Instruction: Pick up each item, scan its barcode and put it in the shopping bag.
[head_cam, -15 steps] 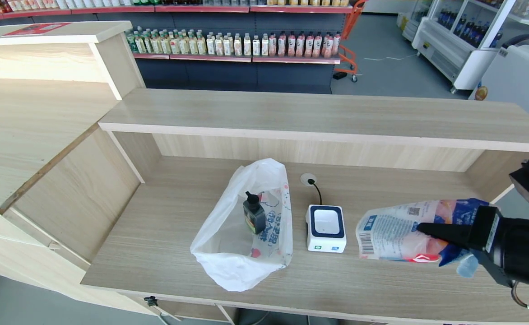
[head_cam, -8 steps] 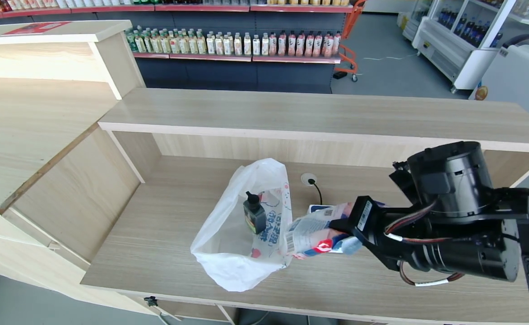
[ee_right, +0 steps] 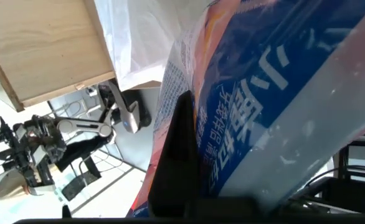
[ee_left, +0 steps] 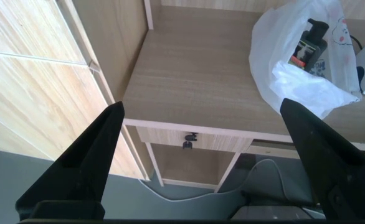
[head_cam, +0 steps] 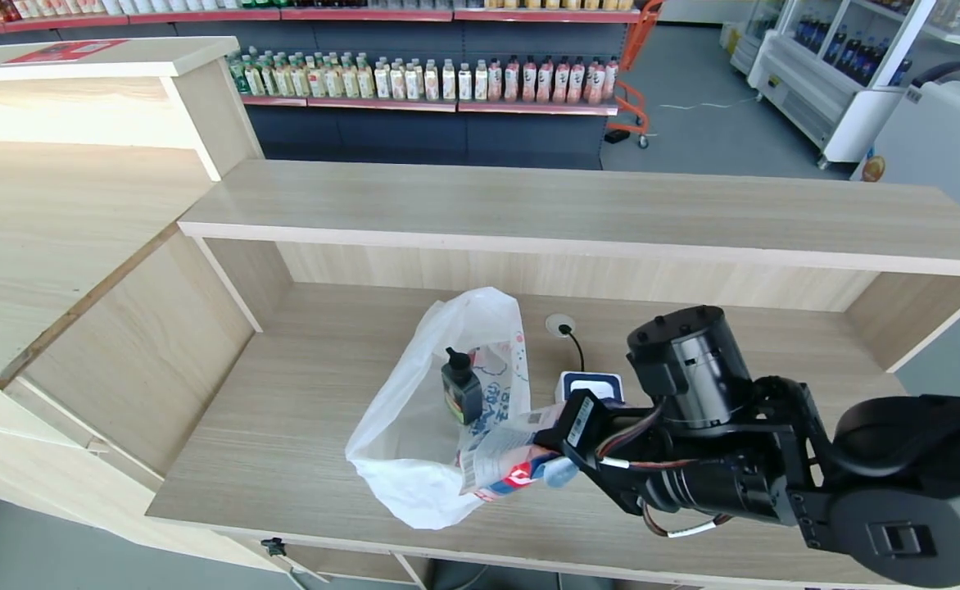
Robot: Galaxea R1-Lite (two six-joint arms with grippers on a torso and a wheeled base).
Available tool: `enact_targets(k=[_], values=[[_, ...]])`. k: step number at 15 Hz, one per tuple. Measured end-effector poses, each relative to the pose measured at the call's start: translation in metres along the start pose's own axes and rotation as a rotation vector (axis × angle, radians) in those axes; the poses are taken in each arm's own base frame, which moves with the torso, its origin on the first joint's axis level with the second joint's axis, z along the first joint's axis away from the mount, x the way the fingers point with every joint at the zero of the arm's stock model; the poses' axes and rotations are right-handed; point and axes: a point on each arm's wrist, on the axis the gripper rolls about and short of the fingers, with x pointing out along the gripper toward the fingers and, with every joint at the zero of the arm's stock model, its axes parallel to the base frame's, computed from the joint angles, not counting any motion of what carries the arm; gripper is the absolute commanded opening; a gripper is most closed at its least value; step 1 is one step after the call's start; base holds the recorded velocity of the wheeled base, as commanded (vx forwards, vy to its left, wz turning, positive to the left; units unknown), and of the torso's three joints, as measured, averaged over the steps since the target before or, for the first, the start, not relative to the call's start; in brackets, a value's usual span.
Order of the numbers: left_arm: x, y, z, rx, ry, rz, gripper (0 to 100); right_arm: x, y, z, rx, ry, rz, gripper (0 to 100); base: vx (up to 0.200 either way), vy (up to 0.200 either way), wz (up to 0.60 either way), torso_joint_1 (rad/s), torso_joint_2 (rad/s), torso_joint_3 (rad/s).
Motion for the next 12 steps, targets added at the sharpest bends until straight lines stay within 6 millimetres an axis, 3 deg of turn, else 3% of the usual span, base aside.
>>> enact_targets(k=[5,8,12], values=[[0.0,0.0,0.0,0.0,0.0,0.0,100,0.008,-0.013,0.001,0.035,0.002,0.042,0,0.0,0.0,0.0,0.0,0.0,0.0],[0.0,0.0,0.0,0.0,0.0,0.0,100,0.01,-0.024,0.014,0.022,-0.022,0.029,0,0.0,0.0,0.0,0.0,0.0,0.0],[0.0,0.0,0.0,0.0,0.0,0.0,100,0.006,-0.048,0.02,-0.218,-0.03,-0.051,0,0.0,0.0,0.0,0.0,0.0,0.0]])
